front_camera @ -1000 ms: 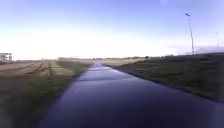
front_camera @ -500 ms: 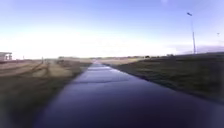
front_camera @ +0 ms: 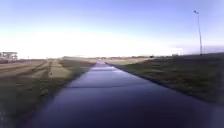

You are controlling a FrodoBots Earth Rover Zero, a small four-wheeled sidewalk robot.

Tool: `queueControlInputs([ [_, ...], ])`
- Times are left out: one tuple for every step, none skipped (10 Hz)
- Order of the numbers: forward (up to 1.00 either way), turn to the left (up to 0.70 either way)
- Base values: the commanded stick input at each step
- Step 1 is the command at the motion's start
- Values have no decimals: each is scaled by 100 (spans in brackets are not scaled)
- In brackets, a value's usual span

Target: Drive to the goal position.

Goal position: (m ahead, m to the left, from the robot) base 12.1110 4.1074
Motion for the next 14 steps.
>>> queueControlInputs([
  [100,0],
  [100,0],
  [100,0],
  [100,0],
  [100,0],
  [100,0],
  [100,0],
  [98,0],
  [96,0],
  [96,0],
  [96,0],
  [95,0],
  [95,0],
  [95,0],
])
